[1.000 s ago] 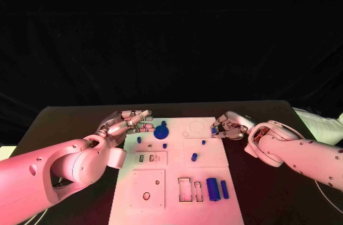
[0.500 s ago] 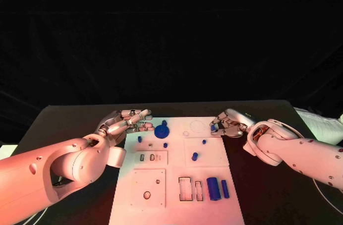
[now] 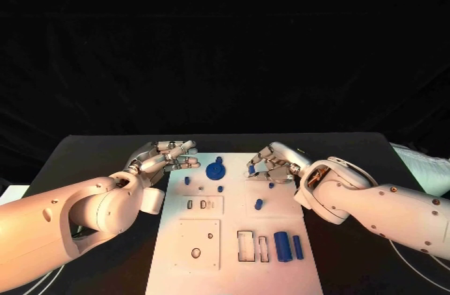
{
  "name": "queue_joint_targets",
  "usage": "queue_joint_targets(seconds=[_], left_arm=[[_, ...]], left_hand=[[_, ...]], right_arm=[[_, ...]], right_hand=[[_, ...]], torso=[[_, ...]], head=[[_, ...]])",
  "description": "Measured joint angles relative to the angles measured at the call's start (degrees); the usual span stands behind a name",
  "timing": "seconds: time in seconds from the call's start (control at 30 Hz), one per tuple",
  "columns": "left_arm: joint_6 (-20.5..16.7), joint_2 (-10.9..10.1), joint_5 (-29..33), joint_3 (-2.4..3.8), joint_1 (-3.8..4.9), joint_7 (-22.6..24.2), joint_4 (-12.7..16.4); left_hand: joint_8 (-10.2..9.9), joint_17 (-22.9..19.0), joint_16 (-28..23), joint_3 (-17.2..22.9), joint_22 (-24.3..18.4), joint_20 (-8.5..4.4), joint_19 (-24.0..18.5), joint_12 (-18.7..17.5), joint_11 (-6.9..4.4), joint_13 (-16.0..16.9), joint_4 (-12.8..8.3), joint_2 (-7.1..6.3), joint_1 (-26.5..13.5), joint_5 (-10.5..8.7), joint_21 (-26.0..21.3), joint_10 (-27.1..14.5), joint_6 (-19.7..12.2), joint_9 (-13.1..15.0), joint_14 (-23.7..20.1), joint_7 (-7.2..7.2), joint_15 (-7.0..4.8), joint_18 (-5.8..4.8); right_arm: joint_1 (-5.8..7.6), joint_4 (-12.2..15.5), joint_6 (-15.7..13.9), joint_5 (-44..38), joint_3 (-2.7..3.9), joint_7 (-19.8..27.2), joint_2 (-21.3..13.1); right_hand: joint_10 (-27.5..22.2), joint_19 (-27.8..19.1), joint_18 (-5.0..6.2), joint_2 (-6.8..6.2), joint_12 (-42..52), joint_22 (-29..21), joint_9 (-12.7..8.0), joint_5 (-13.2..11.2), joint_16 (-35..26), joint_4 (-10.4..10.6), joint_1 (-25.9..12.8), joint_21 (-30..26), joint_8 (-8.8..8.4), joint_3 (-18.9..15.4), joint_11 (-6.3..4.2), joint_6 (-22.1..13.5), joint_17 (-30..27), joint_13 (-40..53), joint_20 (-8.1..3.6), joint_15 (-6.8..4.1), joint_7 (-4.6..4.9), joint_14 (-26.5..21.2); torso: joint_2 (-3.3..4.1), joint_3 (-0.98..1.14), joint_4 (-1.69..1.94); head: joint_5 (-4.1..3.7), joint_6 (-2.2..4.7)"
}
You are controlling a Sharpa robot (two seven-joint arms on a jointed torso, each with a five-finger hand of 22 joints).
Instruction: Assemble the parts on the task board
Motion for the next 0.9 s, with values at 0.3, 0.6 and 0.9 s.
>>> queue_joint_targets(seconds=[0.3, 0.6, 0.9], left_arm=[[0.04, -0.13, 0.0, -0.01, 0.01, 0.06, -0.65], [0.09, 0.2, 0.0, -0.02, 0.01, 0.09, -1.35], [0.15, 0.33, 0.0, -0.03, -0.01, 0.12, -1.48]], left_hand=[[0.0, -0.01, 0.0, 0.0, 0.0, 0.0, 0.0, 0.0, 0.0, 0.0, 0.0, 0.0, 0.0, 0.0, 0.0, 0.0, 0.0, 0.0, 0.0, 0.0, 0.0, 0.0], [0.0, 0.06, 0.0, 0.16, 0.01, 0.0, 0.0, 0.0, 0.0, 0.0, -0.16, 0.0, 0.0, 0.0, 0.0, 0.0, 0.0, 0.0, 0.0, 0.0, 0.0, 0.0], [0.0, 0.06, 0.0, 0.16, 0.01, 0.0, 0.0, 0.0, 0.0, 0.0, -0.15, 0.0, 0.0, 0.0, 0.0, 0.0, 0.0, 0.0, 0.0, 0.0, 0.0, 0.0]], right_arm=[[-0.59, 0.79, 0.62, -6.64, -1.05, -5.91, 5.92], [-2.27, 0.83, 1.51, -9.41, -1.99, -11.3, 10.63], [-3.93, -0.05, 2.31, -10.47, -2.48, -14.14, 12.8]], right_hand=[[0.11, 0.0, 0.0, 0.37, -0.85, -0.01, 0.0, 0.67, 0.0, 0.16, -0.4, 0.0, 0.0, 0.04, -0.11, -0.1, 0.05, 0.66, 0.0, 0.01, -0.1, 0.0], [0.19, 0.0, 0.0, 0.27, -1.6, -0.01, 0.0, 1.16, -0.46, 0.21, -0.6, -0.49, 0.0, 0.09, -0.19, -0.2, 0.04, 1.16, 0.01, 0.02, -0.2, 0.0], [0.2, -0.01, 0.0, 0.19, -2.57, -0.02, 0.0, 1.49, -0.47, 0.13, -1.62, -0.49, 0.0, 0.34, -0.2, -0.3, 0.03, 1.51, 0.01, 0.02, -0.3, 0.0]], torso=[[-0.6, -1.04, 0.8], [-0.83, -1.93, 1.2], [-0.86, -2.2, 1.36]], head=[[0.18, -0.98], [0.45, -1.5], [0.7, -1.83]])
